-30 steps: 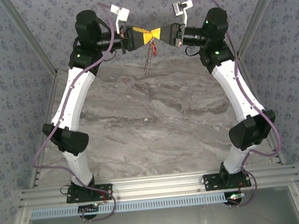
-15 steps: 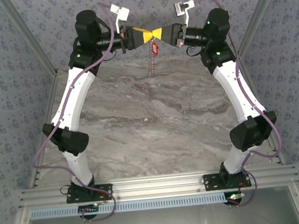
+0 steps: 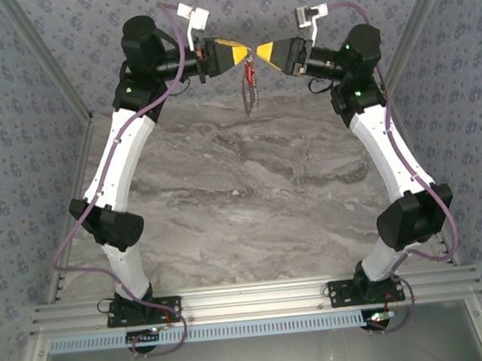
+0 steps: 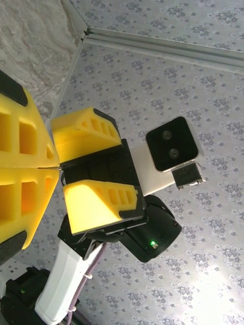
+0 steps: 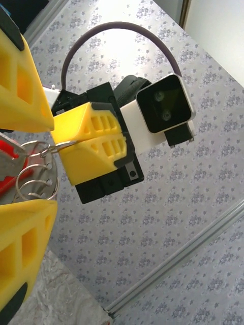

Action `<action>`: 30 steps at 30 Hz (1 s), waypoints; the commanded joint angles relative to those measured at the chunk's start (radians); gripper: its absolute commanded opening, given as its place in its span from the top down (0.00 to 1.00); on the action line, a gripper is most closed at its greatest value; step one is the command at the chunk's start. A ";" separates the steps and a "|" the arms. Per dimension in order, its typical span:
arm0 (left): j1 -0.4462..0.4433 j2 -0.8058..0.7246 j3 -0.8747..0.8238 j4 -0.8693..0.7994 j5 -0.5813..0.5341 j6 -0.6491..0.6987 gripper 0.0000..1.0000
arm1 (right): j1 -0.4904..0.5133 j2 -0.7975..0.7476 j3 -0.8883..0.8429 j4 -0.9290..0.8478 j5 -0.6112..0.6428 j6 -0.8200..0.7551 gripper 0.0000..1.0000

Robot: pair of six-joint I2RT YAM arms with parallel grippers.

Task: Put the keys on the keyring

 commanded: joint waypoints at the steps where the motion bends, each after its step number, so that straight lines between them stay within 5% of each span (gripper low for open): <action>1: -0.003 -0.036 0.023 0.066 -0.021 -0.017 1.00 | 0.017 -0.049 -0.020 0.053 0.012 0.020 0.58; 7: -0.003 -0.043 0.027 0.081 -0.038 -0.022 1.00 | 0.063 -0.079 -0.032 -0.053 0.041 -0.075 0.47; 12: -0.003 -0.048 0.028 0.092 -0.041 -0.029 1.00 | 0.083 -0.091 -0.035 -0.144 0.090 -0.155 0.49; 30: -0.002 -0.072 0.018 0.130 -0.072 -0.054 1.00 | 0.105 -0.112 -0.065 -0.208 0.126 -0.214 1.00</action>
